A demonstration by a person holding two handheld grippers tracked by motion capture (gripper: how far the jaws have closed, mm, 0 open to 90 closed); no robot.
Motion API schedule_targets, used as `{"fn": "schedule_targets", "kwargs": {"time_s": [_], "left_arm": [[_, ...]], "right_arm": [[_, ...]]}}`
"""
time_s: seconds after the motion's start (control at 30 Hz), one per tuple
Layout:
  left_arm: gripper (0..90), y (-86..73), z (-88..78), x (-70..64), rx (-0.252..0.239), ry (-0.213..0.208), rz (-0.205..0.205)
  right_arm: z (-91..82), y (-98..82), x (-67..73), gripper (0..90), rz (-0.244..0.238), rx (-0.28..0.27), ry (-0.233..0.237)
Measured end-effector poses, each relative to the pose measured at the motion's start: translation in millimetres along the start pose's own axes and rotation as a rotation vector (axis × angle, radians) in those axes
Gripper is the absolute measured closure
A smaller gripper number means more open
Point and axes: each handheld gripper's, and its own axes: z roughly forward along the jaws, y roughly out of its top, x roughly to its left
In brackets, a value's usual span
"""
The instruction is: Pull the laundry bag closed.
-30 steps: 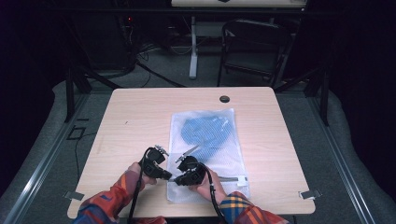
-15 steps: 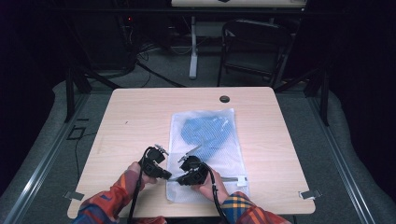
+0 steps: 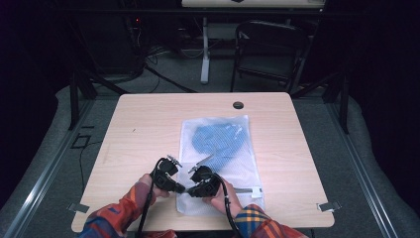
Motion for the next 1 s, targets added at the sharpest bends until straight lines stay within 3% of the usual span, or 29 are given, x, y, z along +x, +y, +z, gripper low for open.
{"fn": "schedule_targets", "kwargs": {"time_s": [0.1, 0.73, 1.0], "left_arm": [[90.0, 0.8, 0.3, -2.1, 0.004, 0.013, 0.010], [90.0, 0.2, 0.2, 0.8, 0.002, -0.003, 0.011], [90.0, 0.2, -0.2, 1.2, 0.005, -0.004, 0.014]], "right_arm": [[-0.3, 0.0, -0.8, 86.9, 0.006, 0.002, 0.008], [-6.2, -1.2, -4.0, 87.1, 0.002, 0.035, -0.006], [-7.3, -3.4, -5.6, 87.0, 0.009, 0.023, -0.007]]}}
